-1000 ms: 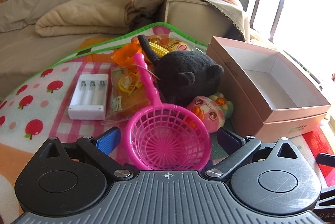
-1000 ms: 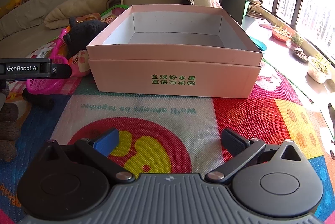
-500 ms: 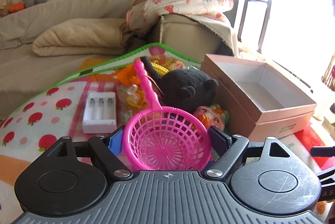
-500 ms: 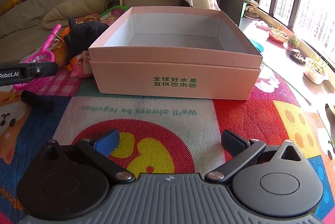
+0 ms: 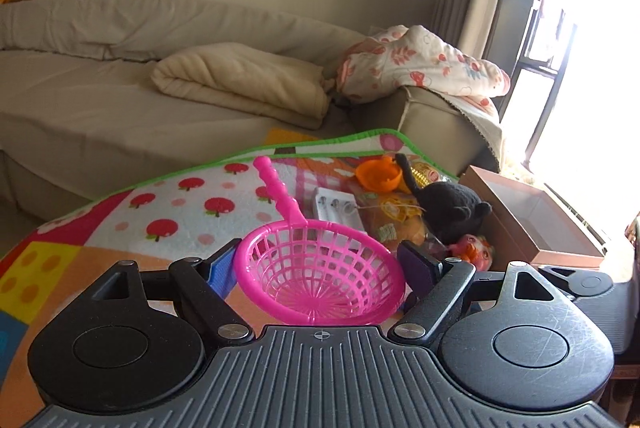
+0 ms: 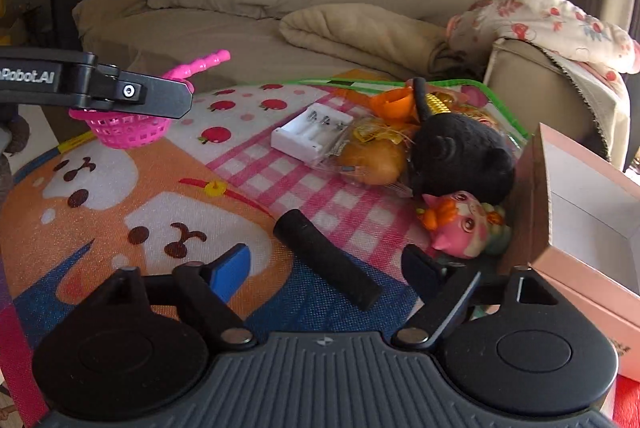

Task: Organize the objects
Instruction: 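Grasp the pink net basket with the left gripper while the right gripper grasps the black cylinder, then carry the basket and cylinder over the pink box and release both grippers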

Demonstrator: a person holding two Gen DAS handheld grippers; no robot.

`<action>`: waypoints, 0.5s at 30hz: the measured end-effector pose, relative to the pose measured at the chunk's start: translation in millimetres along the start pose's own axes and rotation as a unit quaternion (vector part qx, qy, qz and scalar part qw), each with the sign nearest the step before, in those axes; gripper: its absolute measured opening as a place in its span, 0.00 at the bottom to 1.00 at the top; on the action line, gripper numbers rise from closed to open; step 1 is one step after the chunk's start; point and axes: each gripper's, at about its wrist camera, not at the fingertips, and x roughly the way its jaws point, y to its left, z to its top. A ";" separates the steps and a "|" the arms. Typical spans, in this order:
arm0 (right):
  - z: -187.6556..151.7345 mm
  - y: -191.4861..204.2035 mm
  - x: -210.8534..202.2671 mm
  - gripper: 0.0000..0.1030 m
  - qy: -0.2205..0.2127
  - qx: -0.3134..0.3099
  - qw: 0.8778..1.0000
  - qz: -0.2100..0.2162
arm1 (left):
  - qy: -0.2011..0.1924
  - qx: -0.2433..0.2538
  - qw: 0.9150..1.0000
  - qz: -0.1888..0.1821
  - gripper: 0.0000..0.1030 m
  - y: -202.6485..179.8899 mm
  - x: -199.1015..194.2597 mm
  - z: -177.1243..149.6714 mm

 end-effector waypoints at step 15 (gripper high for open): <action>-3.7 -13.7 -52.3 0.02 0.013 0.040 0.998 0.037 | 0.040 0.051 0.995 -0.072 0.84 -26.7 -6.3 -25.0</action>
